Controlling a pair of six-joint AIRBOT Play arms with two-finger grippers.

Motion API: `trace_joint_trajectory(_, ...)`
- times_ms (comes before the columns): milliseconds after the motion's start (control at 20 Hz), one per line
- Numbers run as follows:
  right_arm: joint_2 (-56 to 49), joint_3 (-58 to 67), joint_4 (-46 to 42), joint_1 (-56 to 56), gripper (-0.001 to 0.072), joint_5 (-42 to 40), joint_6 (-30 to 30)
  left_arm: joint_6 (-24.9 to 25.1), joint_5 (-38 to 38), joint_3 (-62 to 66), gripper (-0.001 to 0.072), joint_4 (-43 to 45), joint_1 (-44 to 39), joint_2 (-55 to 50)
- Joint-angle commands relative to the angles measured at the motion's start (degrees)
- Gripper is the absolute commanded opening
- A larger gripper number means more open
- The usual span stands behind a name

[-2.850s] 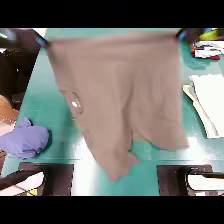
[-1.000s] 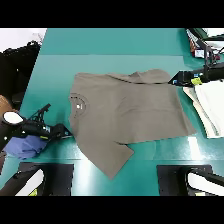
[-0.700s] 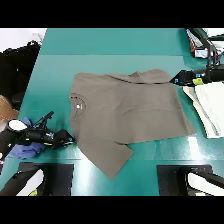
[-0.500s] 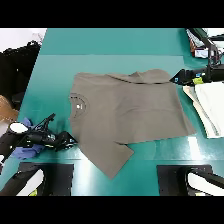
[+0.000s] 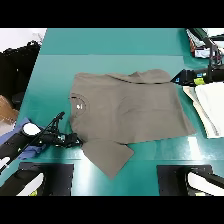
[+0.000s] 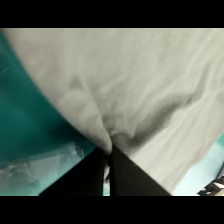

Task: Fold the shirts.

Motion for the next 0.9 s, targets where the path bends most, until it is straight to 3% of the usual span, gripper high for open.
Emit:
trace_joint_trajectory(0,0.0,-0.1,-0.5,-3.9,0.0384,7.6,0.0,-0.6,0.0,4.4,0.0028,0.4,-1.2,0.1)
trace_joint_trajectory(150,1.8,-5.0,-2.2,-11.5,0.0383,13.3,0.0,-1.0,0.7,12.7,0.0028,7.6,-1.2,0.1)
trace_joint_trajectory(350,7.7,-19.1,-12.5,-22.1,0.0389,13.5,0.0,-6.2,3.2,21.0,0.0028,18.8,-1.2,0.1)
trace_joint_trajectory(450,9.4,-25.9,-13.8,-27.6,0.0562,13.4,0.0,-6.8,4.3,21.8,0.0028,19.9,-1.2,0.1)
trace_joint_trajectory(700,10.1,-37.4,-13.3,-34.9,0.0547,10.1,0.0,-6.8,3.9,21.8,0.0028,19.5,-1.2,0.0)
trace_joint_trajectory(750,10.1,-39.0,-12.6,-34.8,0.0432,8.6,0.0,-6.8,3.9,21.8,0.0028,19.2,-1.2,0.0)
trace_joint_trajectory(850,10.1,-41.4,-8.4,-33.6,0.0404,5.0,-1.3,-6.8,3.9,21.8,0.0029,18.3,-1.2,0.0)
